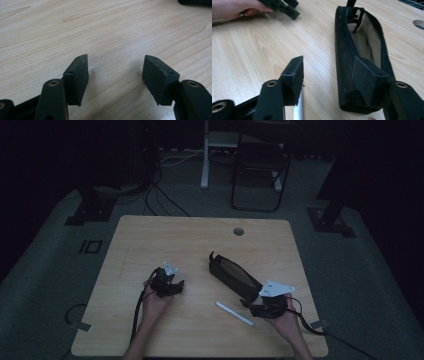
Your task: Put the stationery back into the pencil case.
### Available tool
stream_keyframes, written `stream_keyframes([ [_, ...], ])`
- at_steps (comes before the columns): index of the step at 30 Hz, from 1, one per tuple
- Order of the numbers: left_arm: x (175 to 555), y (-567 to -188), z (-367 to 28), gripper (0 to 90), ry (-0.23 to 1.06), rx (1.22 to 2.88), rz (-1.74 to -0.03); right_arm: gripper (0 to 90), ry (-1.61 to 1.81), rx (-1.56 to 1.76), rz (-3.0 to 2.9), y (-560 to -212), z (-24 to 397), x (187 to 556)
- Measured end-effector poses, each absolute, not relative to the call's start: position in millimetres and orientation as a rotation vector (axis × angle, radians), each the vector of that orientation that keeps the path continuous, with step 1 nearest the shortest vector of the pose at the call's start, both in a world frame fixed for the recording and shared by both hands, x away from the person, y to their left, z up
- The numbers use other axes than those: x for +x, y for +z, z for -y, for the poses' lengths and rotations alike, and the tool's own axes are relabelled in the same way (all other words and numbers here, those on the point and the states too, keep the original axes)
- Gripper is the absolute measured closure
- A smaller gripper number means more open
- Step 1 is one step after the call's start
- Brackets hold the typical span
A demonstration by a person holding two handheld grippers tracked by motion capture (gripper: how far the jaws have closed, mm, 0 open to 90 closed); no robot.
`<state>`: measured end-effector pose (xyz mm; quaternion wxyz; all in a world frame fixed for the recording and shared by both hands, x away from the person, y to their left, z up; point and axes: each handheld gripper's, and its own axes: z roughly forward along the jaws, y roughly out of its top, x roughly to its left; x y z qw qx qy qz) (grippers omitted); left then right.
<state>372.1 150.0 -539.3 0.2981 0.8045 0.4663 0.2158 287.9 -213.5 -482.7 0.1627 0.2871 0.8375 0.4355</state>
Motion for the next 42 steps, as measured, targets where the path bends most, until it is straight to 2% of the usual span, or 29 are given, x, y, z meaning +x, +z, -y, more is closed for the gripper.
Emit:
stream_keyframes([
  [13, 376.2, -543.6, -156.6, 35.2, 0.534, 2.085, -1.247, 46.2, 1.224, 0.765, -2.424, -495.4, 200.5, 280.6],
  [42, 378.2, -547.4, -155.3, 27.2, 0.541, 2.069, -1.219, 56.1, 1.174, 0.792, -2.486, -522.9, 189.5, 274.7],
])
